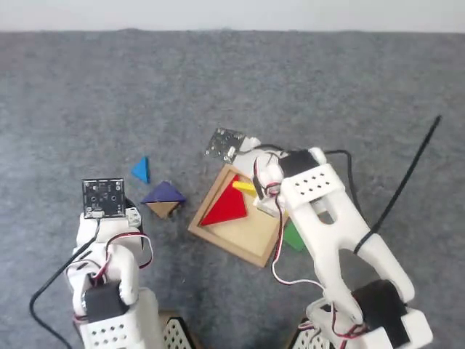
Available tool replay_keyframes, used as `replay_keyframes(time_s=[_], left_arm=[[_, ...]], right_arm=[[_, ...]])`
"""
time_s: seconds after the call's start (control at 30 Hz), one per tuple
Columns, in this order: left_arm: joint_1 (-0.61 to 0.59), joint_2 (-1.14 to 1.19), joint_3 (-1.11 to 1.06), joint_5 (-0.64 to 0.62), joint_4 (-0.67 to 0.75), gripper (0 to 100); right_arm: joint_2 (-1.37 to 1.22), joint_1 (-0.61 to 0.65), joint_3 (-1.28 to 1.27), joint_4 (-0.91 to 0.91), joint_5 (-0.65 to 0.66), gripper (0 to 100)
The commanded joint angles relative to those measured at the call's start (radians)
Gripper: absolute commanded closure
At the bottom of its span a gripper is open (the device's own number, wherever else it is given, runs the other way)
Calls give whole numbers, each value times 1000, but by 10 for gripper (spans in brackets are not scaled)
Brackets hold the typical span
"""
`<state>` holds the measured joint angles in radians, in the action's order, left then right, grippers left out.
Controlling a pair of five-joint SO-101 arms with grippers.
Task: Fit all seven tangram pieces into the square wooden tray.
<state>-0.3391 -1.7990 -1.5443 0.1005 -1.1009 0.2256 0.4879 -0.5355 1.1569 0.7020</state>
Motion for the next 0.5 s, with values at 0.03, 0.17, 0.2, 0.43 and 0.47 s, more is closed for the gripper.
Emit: replay_keyframes(time_s=[0.03,0.17,0.2,0.43,0.47], left_arm=[[0,-20,10,11,-8,988],[0,-20,10,11,-8,988],[0,-20,10,11,-8,988],[0,-20,10,11,-8,987],[0,-20,10,11,-8,987]], right_arm=[[42,-25,-25,-73,15,993],[42,-38,-28,-82,15,993],[42,-51,-28,-79,15,993],[8,-93,-23,-47,74,993],[-15,-82,-21,-47,74,993]])
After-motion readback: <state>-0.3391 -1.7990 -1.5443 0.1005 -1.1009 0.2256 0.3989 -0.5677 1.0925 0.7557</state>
